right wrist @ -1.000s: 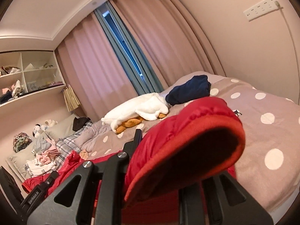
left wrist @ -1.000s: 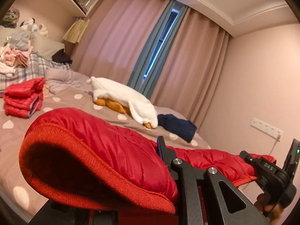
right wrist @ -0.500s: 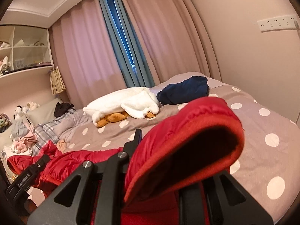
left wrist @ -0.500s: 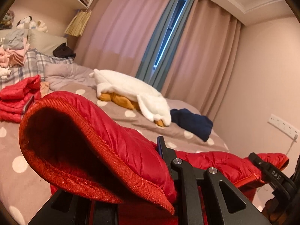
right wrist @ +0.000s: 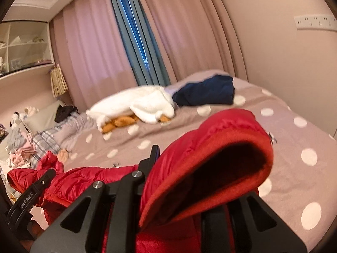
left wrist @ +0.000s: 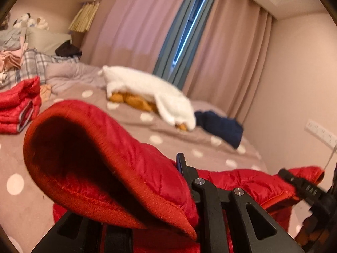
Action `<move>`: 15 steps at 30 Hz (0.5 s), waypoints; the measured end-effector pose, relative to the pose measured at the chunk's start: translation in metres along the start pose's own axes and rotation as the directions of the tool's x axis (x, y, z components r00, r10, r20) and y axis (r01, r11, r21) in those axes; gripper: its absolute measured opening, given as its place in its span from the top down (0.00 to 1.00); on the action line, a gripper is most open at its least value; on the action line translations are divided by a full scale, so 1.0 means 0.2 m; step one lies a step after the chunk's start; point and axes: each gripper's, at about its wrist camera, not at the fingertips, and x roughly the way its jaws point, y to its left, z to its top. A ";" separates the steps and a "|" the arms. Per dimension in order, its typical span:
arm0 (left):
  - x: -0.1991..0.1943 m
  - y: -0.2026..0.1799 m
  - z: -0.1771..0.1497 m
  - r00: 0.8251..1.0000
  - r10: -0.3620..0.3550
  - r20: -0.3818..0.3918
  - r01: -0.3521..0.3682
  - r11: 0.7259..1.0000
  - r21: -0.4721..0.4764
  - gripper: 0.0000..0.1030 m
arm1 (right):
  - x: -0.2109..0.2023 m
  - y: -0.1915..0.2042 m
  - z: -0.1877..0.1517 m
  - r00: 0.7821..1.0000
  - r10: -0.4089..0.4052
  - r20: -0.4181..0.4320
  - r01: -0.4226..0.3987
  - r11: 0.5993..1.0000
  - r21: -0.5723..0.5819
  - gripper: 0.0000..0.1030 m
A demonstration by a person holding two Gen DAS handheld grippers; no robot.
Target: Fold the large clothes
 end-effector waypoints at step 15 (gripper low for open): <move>0.04 -0.07 -0.02 0.997 0.068 -0.039 -0.068 0.998 -0.010 0.84 | 0.02 0.02 -0.08 0.997 -0.069 -0.029 0.067 0.996 -0.064 0.81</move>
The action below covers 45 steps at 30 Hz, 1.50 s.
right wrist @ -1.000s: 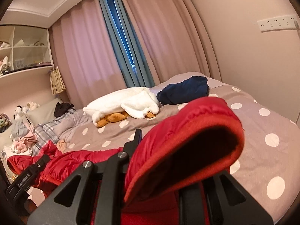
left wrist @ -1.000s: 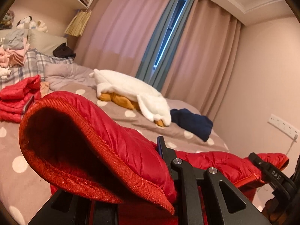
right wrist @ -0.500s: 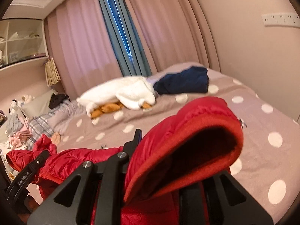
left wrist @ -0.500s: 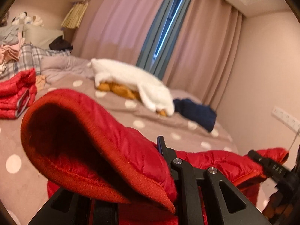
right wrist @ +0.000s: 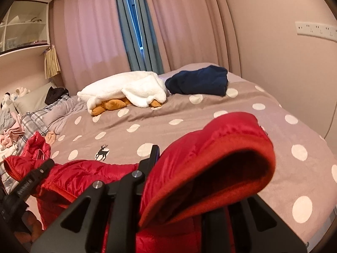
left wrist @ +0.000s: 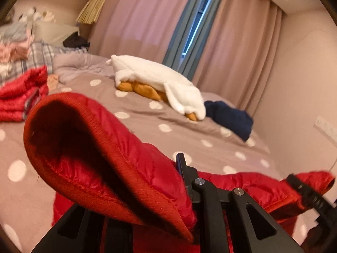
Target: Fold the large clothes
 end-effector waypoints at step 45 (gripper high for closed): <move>0.09 0.01 -0.03 0.950 0.196 -0.244 -0.174 0.979 0.106 0.78 | 0.08 0.07 -0.05 0.997 -0.009 -0.081 0.006 0.999 -0.039 0.78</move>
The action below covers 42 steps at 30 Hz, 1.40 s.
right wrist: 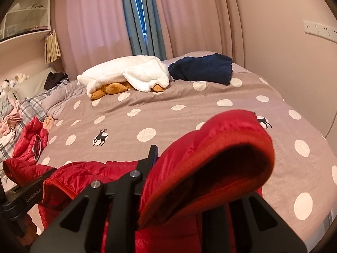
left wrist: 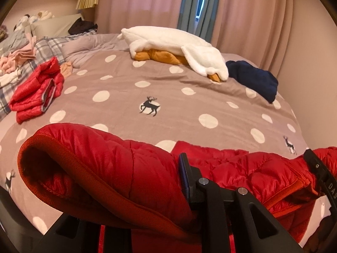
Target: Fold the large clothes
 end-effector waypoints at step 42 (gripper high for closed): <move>0.02 0.00 -0.01 1.000 0.009 -0.011 -0.009 1.000 0.015 0.77 | 0.01 0.02 -0.01 1.000 -0.003 -0.007 0.003 1.000 0.000 0.75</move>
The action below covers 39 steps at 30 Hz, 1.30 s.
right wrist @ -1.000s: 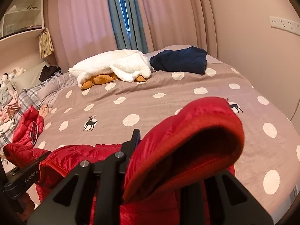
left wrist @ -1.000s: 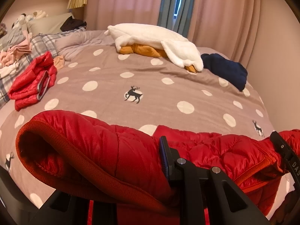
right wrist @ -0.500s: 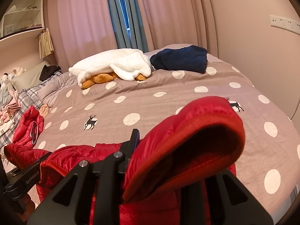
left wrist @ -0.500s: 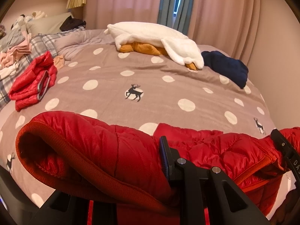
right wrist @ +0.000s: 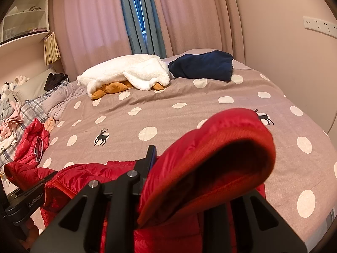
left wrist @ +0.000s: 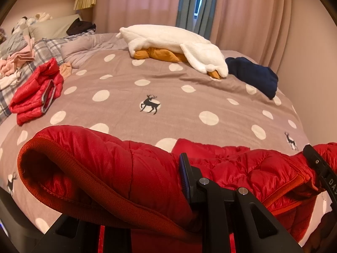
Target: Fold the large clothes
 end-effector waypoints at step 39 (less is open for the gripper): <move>-0.01 0.00 0.01 0.999 -0.052 0.002 0.052 0.999 -0.002 0.51 | -0.02 0.04 -0.05 1.000 0.013 -0.017 -0.013 1.000 0.024 0.54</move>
